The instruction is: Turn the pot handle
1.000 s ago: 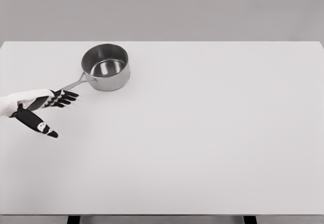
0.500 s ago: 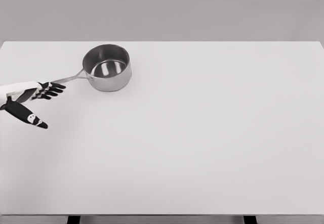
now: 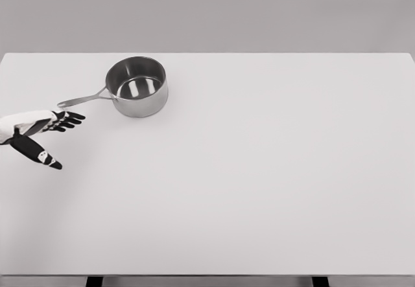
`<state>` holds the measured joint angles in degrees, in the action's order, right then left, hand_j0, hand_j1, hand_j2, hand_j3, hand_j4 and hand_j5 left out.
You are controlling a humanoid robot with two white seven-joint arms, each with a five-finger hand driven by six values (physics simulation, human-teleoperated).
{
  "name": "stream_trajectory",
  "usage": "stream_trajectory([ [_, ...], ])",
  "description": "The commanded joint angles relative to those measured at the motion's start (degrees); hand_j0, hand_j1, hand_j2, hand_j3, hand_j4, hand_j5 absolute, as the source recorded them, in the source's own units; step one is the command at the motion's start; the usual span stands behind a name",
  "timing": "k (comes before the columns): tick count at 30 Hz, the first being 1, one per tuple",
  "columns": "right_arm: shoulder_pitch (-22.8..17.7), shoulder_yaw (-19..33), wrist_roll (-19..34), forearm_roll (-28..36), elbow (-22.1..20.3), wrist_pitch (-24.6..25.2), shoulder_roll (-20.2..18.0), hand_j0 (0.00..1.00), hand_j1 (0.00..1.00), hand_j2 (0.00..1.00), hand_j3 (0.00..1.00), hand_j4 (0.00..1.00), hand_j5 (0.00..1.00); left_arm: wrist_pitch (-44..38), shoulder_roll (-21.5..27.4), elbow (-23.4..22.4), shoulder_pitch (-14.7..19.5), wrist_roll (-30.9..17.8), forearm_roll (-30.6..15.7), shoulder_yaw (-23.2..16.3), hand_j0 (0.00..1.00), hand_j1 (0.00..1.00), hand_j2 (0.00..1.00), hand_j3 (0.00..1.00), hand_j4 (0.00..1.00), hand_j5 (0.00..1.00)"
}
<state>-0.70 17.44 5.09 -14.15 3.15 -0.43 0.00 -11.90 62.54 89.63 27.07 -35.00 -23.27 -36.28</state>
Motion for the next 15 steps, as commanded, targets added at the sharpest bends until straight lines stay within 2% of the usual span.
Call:
stream_trajectory([
  [1, 0.0, 0.0, 0.0, 0.0, 0.0, 0.0, 0.0, 1.00, 1.00, 1.00, 1.00, 1.00, 1.00, -0.1, 0.2, 1.2, 0.0, 0.0, 1.2, -0.1, 1.00, 1.00, 1.00, 1.00, 1.00, 1.00],
  [8, 0.0, 0.1, 0.0, 0.0, 0.0, 0.0, 0.0, 1.00, 1.00, 1.00, 1.00, 1.00, 1.00, -3.8, 0.0, 1.6, 2.1, 0.0, 2.5, -0.1, 1.00, 1.00, 1.00, 1.00, 1.00, 1.00],
  [12, 0.0, 0.0, 0.0, 0.0, 0.0, 0.0, 0.0, 1.00, 1.00, 1.00, 1.00, 1.00, 1.00, -4.4, 1.7, 5.0, 2.1, 0.0, 2.1, -0.4, 1.00, 1.00, 1.00, 1.00, 1.00, 1.00],
  [15, 0.0, 0.0, 0.0, 0.0, 0.0, 0.0, 0.0, 1.00, 1.00, 1.00, 1.00, 1.00, 1.00, -4.4, 2.6, 5.4, 2.2, 0.0, 2.0, -1.5, 1.00, 1.00, 1.00, 1.00, 1.00, 1.00],
])
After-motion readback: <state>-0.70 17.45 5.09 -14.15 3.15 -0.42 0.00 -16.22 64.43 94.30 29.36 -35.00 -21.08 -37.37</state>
